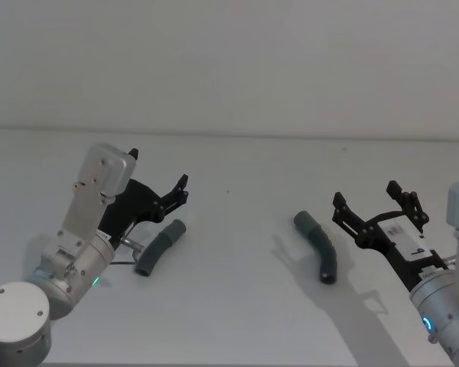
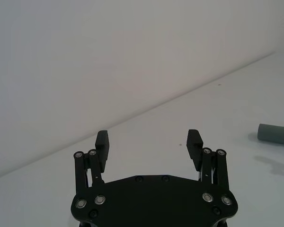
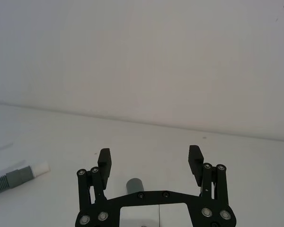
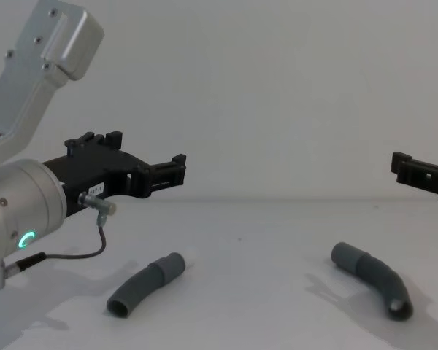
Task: Use both hands to pick up one end of the pipe from the table, align the ends, and insert them.
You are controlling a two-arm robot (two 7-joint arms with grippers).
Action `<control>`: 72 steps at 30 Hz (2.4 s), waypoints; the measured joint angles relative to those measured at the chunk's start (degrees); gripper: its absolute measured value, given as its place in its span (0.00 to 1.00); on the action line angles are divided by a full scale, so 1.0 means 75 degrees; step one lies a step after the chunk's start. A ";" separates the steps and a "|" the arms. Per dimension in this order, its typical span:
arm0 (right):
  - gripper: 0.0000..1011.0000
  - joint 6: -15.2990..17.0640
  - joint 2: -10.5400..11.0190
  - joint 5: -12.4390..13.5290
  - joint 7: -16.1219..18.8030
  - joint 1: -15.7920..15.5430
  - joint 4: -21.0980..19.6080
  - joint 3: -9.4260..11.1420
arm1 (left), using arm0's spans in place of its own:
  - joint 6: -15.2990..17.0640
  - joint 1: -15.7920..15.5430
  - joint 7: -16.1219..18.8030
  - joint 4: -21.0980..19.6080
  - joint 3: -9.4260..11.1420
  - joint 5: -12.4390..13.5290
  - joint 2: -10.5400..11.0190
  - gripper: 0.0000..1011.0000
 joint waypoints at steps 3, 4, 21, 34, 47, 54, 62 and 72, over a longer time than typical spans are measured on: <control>0.99 0.0000 0.0000 0.0000 0.0000 0.0000 0.0000 0.0000 | 0.0000 0.0000 0.0000 0.0001 0.0001 -0.0001 0.0000 0.99; 0.99 0.0000 0.0000 0.0000 0.0000 0.0000 0.0000 0.0000 | 0.0000 0.0000 0.0000 0.0002 0.0000 -0.0002 0.0000 0.99; 0.99 0.0000 0.0000 0.0000 0.0000 0.0000 0.0001 0.0000 | 0.0001 0.0000 0.0000 0.0004 0.0000 -0.0005 0.0000 0.99; 0.99 0.0000 0.0000 0.0000 0.0000 0.0000 0.0001 0.0000 | 0.0001 0.0000 0.0000 0.0004 0.0001 -0.0005 0.0000 0.99; 0.99 0.0000 0.0000 0.0000 0.0000 0.0000 0.0001 0.0000 | 0.0201 -0.0021 -0.0061 -0.0037 -0.0015 -0.0052 -0.0017 0.99; 0.99 0.0000 0.0001 0.0000 -0.0001 0.0000 0.0000 0.0000 | 0.0752 -0.0055 -0.0225 -0.0174 -0.0052 -0.0241 -0.0021 0.99; 0.99 0.0000 0.0000 0.0000 0.0000 0.0000 0.0000 0.0001 | 0.1704 -0.0092 -0.0447 -0.0400 -0.0126 -0.0519 0.0032 0.99; 0.99 0.0000 0.0001 0.0000 0.0000 0.0000 0.0001 0.0001 | 0.2853 -0.0172 -0.0724 -0.0583 -0.0245 -0.0823 0.0198 0.99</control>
